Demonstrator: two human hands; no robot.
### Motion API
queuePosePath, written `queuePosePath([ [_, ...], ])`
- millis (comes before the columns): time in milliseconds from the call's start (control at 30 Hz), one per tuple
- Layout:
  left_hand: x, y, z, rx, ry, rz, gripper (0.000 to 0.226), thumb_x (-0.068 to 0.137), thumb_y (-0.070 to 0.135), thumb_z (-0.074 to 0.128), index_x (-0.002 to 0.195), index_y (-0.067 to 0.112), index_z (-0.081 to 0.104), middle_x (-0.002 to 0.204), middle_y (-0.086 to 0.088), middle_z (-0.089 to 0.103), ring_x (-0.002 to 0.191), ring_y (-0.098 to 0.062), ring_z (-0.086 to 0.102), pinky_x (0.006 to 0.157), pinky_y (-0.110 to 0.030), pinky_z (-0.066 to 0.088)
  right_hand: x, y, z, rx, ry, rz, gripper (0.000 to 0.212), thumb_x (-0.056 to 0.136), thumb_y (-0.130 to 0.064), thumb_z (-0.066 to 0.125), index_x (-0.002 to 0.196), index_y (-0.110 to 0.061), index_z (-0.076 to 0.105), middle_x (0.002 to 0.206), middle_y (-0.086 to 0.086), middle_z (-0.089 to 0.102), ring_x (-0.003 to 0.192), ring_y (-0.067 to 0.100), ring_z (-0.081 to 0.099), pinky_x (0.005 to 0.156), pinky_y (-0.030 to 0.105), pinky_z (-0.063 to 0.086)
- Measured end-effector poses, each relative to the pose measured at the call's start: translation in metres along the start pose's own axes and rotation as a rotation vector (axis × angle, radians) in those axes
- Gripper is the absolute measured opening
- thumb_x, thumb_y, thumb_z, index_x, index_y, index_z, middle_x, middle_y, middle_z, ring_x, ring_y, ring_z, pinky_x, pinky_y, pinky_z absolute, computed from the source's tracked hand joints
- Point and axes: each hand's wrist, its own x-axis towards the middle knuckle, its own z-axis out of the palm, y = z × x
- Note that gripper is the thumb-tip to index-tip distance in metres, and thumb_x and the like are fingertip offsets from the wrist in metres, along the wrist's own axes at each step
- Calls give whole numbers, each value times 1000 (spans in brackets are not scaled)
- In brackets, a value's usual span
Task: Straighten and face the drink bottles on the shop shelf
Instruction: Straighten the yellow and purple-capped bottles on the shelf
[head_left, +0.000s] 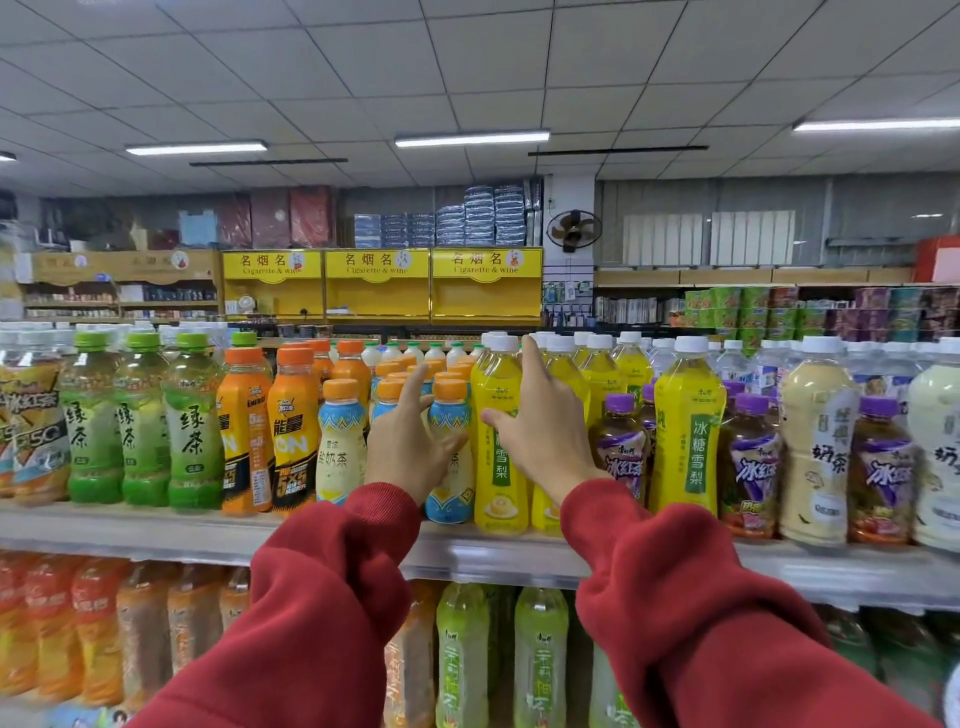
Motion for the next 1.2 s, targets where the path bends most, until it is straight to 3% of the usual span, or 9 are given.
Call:
queuePosePath([
  [300,-6,-4,0,5,15,59,99,77,22,90,158,20,33,141,-13,67,95,-34,76,89,-44,61,-18,3,0,77,58,-44,100,80,-23,83,155,-18,17,142,11,56,107,30,65,84,35,54],
  [500,-22,6,-4,-25,142,111,96,78,27,89,156,20,33,144,-12,63,92,-42,75,84,-52,61,-40,26,-26,141,64,-40,91,84,-25,80,154,-27,22,132,6,63,61,11,63,68,21,50],
  [600,-37,25,0,-96,188,145,93,78,25,90,153,22,36,142,-8,63,87,-38,75,81,-53,62,-43,46,-55,188,182,-37,85,83,-23,80,151,-26,30,141,-2,57,52,8,62,66,30,60],
  [700,-50,53,11,-179,174,249,80,78,20,90,143,23,43,128,-7,68,53,-20,64,64,-36,60,-37,71,-89,177,332,28,78,83,-24,80,149,-20,38,137,-10,57,47,8,61,59,32,59],
  [767,-53,78,18,-178,135,356,65,77,18,89,133,16,56,118,-6,72,47,-17,59,60,-15,48,-28,91,-112,146,399,99,79,83,-28,80,149,-17,38,140,-4,58,49,9,62,63,34,59],
  [833,-51,108,25,-165,54,441,52,79,18,88,125,12,65,115,-5,75,55,-22,65,64,-11,43,-19,109,-130,120,394,188,84,81,-36,80,150,-16,35,144,2,55,60,18,69,74,43,59],
  [933,-42,149,43,-159,-98,435,59,84,26,84,138,17,62,129,-4,74,100,-26,72,86,-26,49,-8,127,-143,131,272,351,94,77,-45,81,152,-17,32,147,6,51,85,32,73,83,52,56],
  [1033,-35,168,64,-92,-228,329,71,89,31,79,152,19,48,137,-11,69,123,-29,65,99,-39,52,-8,131,-143,163,154,411,92,75,-41,85,148,-13,37,123,12,65,55,18,72,68,51,60],
  [1200,-29,171,86,28,-265,144,50,97,26,70,141,8,55,115,-14,74,102,-32,70,79,-39,56,-13,126,-132,104,29,376,78,69,-52,84,128,-11,55,58,-6,68,39,4,63,48,27,57],
])
